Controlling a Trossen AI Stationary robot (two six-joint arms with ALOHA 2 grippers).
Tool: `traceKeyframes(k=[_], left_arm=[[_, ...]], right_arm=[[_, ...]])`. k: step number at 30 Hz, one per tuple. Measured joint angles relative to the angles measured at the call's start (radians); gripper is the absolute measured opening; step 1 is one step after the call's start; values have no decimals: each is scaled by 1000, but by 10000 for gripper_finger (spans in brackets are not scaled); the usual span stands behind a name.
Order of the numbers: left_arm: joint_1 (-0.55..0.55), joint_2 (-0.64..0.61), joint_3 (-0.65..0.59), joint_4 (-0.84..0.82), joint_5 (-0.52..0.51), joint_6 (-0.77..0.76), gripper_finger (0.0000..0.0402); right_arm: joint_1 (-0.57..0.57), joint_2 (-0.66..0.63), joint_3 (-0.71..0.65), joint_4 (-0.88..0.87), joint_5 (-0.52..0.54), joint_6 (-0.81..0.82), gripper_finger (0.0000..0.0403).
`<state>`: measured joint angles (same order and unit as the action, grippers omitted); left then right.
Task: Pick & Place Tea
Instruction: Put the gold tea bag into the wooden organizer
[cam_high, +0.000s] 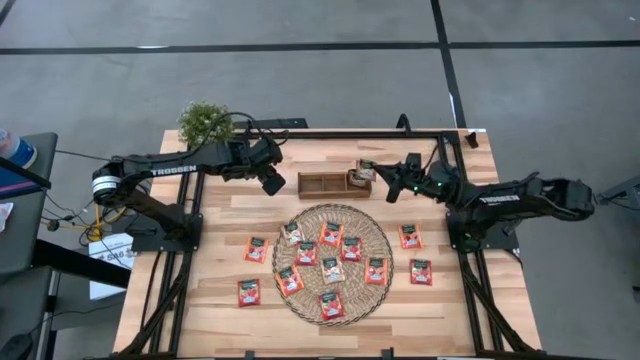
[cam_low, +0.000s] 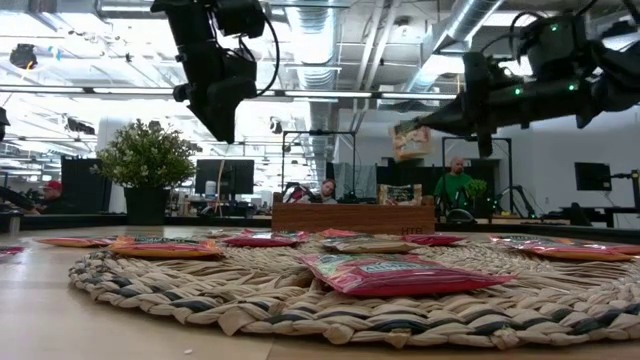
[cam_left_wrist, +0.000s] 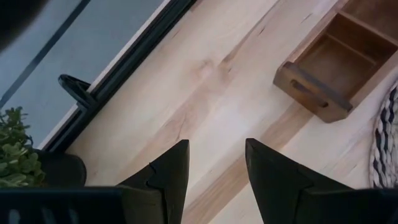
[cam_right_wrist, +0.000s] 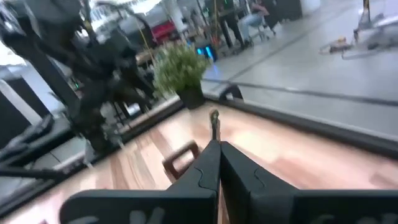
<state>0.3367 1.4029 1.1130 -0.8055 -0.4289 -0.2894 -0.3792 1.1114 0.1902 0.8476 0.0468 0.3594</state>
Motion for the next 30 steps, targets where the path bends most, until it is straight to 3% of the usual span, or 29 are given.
traceKeyframes(k=[21, 30], left_arm=[[0, 1, 0, -3, 28, -16, 150], [0, 1, 0, -3, 31, -16, 150]], right_arm=[[19, 411, 1, 316, 61, 16, 0], [17, 464, 1, 410, 92, 0, 0]])
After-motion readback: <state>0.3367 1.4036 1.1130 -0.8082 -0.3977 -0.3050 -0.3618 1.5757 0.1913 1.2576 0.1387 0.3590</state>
